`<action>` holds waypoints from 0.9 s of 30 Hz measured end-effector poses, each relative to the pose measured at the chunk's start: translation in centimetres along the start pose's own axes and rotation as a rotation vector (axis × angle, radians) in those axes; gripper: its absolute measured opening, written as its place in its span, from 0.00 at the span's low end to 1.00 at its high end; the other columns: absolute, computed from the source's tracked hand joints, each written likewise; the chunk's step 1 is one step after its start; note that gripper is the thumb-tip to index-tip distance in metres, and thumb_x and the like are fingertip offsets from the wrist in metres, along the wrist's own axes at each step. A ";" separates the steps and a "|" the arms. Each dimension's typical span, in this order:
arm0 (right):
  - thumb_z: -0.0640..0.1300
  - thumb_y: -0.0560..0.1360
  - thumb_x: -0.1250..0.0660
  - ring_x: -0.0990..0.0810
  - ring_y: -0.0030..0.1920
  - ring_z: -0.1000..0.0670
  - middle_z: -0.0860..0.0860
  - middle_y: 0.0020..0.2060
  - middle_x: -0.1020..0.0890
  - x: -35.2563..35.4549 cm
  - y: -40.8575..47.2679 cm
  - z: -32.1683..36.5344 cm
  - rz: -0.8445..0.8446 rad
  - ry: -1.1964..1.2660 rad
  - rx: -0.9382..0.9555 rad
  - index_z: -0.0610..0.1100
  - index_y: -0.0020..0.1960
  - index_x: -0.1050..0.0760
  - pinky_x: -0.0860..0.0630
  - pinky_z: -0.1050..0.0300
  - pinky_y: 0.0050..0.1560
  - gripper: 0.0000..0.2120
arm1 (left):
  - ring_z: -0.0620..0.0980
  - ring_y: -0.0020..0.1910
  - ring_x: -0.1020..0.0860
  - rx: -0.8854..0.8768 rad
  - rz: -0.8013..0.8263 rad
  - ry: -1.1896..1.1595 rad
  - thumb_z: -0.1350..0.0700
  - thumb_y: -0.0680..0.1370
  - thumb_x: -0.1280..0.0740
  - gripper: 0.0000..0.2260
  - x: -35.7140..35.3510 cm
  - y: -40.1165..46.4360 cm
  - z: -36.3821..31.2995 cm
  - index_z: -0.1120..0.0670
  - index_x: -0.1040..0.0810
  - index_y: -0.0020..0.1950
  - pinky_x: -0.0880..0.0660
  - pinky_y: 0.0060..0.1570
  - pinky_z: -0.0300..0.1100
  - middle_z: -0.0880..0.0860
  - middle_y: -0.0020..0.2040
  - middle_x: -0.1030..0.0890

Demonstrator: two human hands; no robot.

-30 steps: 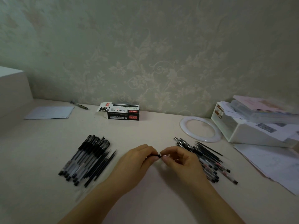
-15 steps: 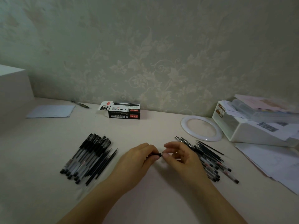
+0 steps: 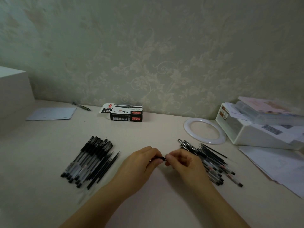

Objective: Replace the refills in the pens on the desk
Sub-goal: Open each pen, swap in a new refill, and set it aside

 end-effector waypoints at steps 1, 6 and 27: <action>0.46 0.74 0.27 0.18 0.37 0.58 0.50 0.37 0.14 0.0 0.0 -0.1 0.002 0.022 -0.007 0.50 0.42 0.18 0.26 0.69 0.40 0.02 | 0.42 0.44 0.24 -0.002 -0.002 0.000 0.49 0.80 0.38 0.06 0.0 0.0 0.0 0.47 0.22 0.51 0.26 0.45 0.45 0.43 0.46 0.22; 0.38 0.74 0.28 0.17 0.39 0.59 0.50 0.39 0.14 -0.1 0.0 -0.3 0.005 0.137 -0.037 0.53 0.42 0.16 0.26 0.70 0.38 0.10 | 0.42 0.44 0.23 0.000 -0.017 -0.019 0.49 0.80 0.38 0.06 0.2 0.0 0.1 0.47 0.22 0.51 0.25 0.44 0.44 0.43 0.45 0.21; 0.36 0.76 0.33 0.28 0.40 0.61 0.53 0.42 0.25 -1.4 -0.9 1.5 0.046 -0.732 0.306 0.45 0.52 0.17 0.35 0.71 0.42 0.09 | 0.41 0.42 0.25 0.059 -0.041 0.040 0.50 0.80 0.37 0.05 0.5 0.0 1.1 0.48 0.23 0.49 0.25 0.43 0.42 0.42 0.44 0.22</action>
Point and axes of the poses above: each hand's wrist, its own y-axis towards the middle knuckle, its own x-axis out of the back of the hand, z = x × y, the point moved 10 cm from there along y, towards the middle knuckle
